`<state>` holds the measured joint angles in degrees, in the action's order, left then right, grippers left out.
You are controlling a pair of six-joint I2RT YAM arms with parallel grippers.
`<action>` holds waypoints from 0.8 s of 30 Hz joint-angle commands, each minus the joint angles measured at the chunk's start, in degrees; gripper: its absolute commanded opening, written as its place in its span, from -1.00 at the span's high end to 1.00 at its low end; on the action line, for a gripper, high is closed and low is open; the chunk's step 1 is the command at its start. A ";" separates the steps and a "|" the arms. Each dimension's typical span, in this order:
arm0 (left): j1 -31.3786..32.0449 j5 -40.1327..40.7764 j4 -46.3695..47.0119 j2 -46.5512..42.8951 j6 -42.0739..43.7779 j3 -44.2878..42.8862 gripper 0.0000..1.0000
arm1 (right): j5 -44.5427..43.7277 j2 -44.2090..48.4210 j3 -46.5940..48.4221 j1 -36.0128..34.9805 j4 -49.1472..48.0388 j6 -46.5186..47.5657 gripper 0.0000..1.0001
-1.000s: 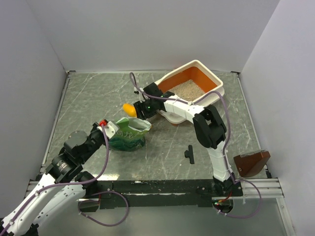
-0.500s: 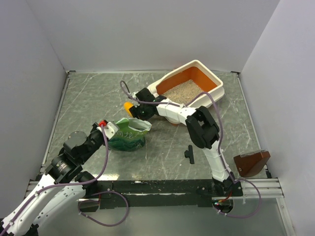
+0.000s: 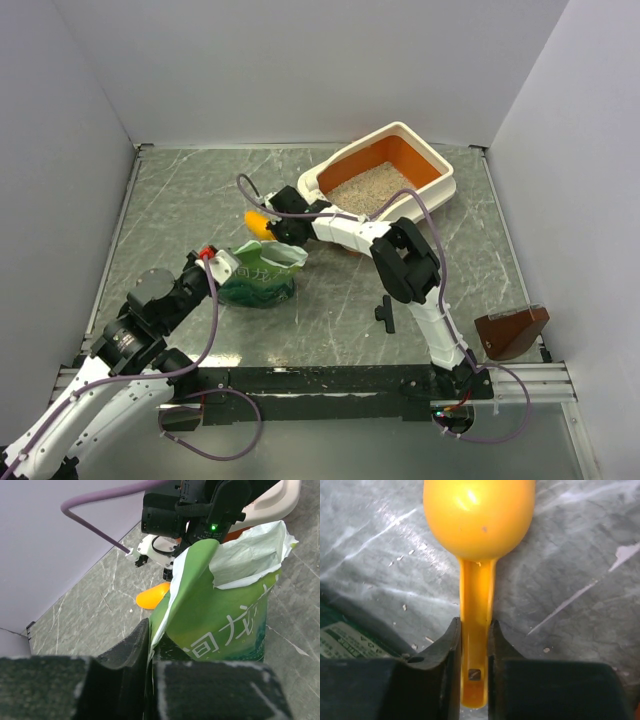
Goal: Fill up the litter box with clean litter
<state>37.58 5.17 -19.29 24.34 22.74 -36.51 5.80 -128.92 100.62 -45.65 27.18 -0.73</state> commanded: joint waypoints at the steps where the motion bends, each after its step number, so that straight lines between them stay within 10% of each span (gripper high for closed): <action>1: 0.03 -0.51 3.20 -1.04 -1.30 0.21 0.64 | -4.04 -0.81 1.77 -0.58 1.03 0.20 1.00; 6: 0.03 1.07 4.43 -2.27 -0.25 0.65 0.24 | -4.22 2.62 3.00 -0.06 1.21 0.20 1.00; 24: 0.12 -6.03 0.74 9.06 2.29 -18.42 -0.20 | -7.05 28.89 10.30 5.13 14.47 1.44 1.00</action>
<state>37.58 5.02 -21.30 33.63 22.02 -52.97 -2.81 -108.12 108.42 -41.39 35.97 0.95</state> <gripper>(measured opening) 0.583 0.316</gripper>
